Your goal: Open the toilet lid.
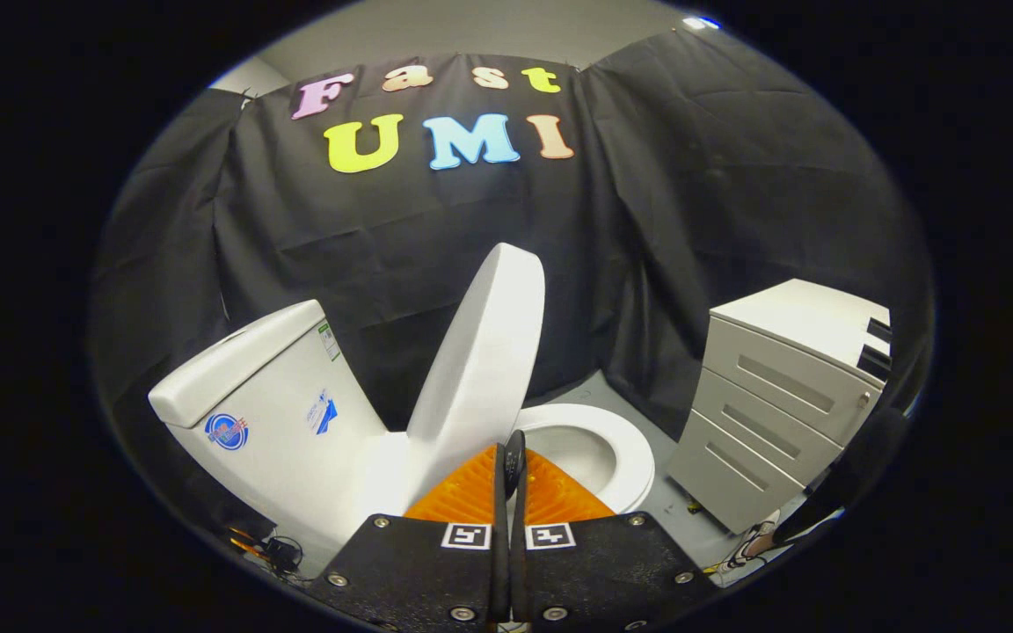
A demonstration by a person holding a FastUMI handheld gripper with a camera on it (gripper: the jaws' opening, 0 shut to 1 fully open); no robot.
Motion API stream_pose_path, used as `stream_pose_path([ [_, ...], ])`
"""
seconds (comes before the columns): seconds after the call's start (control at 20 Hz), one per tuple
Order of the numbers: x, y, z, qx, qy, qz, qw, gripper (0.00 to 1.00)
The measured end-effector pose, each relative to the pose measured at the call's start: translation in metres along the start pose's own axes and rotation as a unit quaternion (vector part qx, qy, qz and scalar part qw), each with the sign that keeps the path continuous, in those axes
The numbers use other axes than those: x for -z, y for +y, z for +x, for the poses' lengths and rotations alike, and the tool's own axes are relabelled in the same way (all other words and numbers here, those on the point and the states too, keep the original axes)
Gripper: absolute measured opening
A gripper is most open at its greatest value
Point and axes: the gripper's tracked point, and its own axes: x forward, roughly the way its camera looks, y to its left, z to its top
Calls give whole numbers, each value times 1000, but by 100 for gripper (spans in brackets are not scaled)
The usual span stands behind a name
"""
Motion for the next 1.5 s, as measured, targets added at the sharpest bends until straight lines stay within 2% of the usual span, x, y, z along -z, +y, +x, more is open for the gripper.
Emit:
stream_pose_path([
  [1.15, -31, 133, -31, -78, -52, -92, 991, 0],
  [1.5, -25, 178, -37, -117, -50, -136, 982, 0],
])
